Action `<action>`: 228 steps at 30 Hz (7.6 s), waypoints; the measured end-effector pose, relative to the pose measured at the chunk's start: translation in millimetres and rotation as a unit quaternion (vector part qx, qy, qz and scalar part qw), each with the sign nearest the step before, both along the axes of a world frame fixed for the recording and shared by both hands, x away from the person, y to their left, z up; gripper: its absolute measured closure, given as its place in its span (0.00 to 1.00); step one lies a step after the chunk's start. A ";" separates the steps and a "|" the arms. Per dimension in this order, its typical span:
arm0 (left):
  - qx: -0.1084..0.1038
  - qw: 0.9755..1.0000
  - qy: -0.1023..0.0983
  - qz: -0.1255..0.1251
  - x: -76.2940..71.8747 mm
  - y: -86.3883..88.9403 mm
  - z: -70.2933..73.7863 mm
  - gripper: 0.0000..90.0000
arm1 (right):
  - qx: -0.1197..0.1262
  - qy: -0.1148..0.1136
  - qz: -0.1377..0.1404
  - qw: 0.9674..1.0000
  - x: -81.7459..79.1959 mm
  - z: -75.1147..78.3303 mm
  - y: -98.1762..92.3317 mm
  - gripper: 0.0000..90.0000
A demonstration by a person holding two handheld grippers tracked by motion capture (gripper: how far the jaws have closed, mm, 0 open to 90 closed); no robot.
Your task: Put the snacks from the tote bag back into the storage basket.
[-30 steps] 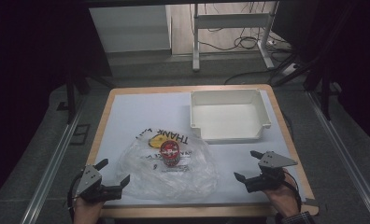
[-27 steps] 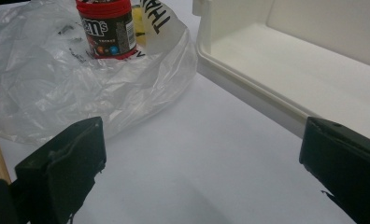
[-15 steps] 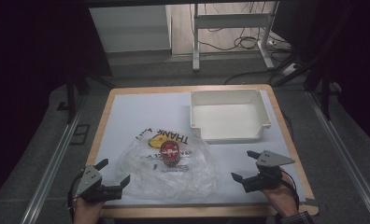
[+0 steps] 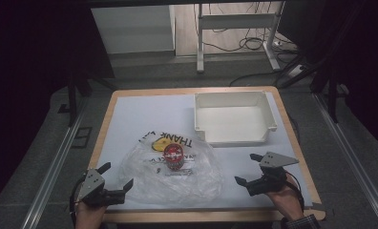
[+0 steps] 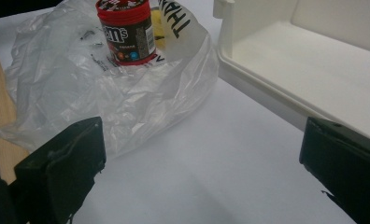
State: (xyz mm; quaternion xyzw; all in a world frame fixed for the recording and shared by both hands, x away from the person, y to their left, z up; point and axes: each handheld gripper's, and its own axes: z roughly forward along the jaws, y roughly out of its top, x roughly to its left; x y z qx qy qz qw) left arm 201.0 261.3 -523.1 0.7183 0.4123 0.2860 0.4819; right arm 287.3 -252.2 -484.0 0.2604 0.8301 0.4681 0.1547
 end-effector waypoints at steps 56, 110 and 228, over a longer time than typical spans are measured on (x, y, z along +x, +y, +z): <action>-0.035 0.999 -0.004 -0.021 -1.4 -2.7 2.9 0.00 | -0.059 0.021 0.043 0.997 19.1 15.3 43.6 0.01; -0.049 0.997 -0.017 -0.060 -3.7 -3.8 4.0 0.01 | -0.113 0.054 0.066 0.990 43.6 15.3 93.7 0.02; -0.026 0.997 -0.025 -0.073 -5.6 -7.5 4.9 0.01 | -0.167 0.068 0.190 0.965 94.1 -34.3 231.3 0.29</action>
